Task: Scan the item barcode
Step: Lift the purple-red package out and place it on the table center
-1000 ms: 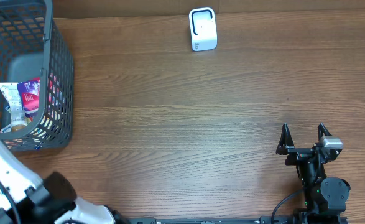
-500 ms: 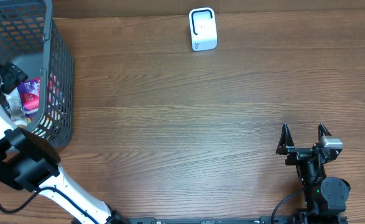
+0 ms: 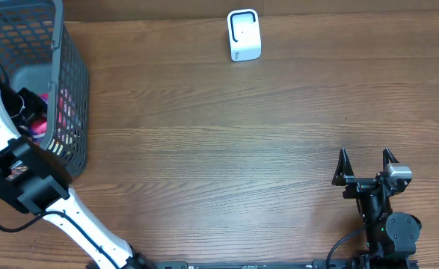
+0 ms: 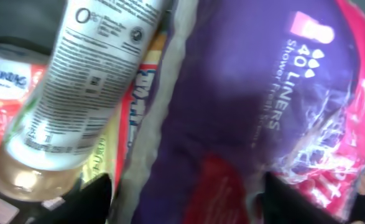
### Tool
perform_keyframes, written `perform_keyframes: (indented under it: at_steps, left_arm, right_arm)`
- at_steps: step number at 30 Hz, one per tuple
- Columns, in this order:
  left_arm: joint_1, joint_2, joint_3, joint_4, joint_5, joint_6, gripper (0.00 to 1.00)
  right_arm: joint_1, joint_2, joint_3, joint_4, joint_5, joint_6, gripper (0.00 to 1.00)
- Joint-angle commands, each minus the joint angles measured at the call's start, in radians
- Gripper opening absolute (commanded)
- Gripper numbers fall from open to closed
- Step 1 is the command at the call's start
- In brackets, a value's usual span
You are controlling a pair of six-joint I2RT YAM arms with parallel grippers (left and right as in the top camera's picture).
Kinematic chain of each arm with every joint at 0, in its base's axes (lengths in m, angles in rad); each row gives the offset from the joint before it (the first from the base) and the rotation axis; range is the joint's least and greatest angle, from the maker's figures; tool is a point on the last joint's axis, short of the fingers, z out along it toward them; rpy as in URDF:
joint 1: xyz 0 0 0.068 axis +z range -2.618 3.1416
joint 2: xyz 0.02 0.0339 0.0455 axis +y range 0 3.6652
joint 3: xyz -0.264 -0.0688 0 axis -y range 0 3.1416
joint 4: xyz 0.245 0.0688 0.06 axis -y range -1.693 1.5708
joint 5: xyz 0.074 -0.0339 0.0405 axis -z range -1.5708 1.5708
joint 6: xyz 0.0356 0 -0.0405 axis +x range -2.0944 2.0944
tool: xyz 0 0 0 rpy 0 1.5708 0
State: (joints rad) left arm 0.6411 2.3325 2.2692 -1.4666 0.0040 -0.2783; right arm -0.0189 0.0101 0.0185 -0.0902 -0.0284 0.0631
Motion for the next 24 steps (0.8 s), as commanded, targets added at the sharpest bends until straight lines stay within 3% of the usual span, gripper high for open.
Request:
perform_keyframes:
  at_steps: [1, 3, 8, 16, 24]
  left_arm:
    - [-0.009, 0.024, 0.006, -0.003, 0.005, 0.013, 0.42]
    - [-0.009, 0.024, 0.006, -0.003, 0.005, 0.013, 0.04]
    - [0.000, 0.020, 0.031, -0.043, 0.010, 0.008, 0.04]
    - [0.051, -0.087, 0.328, -0.115, 0.080, -0.030, 0.04]
    - [0.022, -0.394, 0.407, -0.055, 0.148, -0.029, 0.04]
  right_arm:
    - [-0.002, -0.007, -0.010, 0.006, 0.001, -0.004, 1.00]
    - [-0.002, -0.007, -0.010, 0.006, 0.001, -0.004, 1.00]
    - [-0.002, -0.007, -0.010, 0.007, 0.001, -0.004, 1.00]
    - [-0.002, -0.007, -0.010, 0.007, 0.002, -0.004, 1.00]
    - [-0.002, -0.007, -0.010, 0.006, 0.001, -0.004, 1.00]
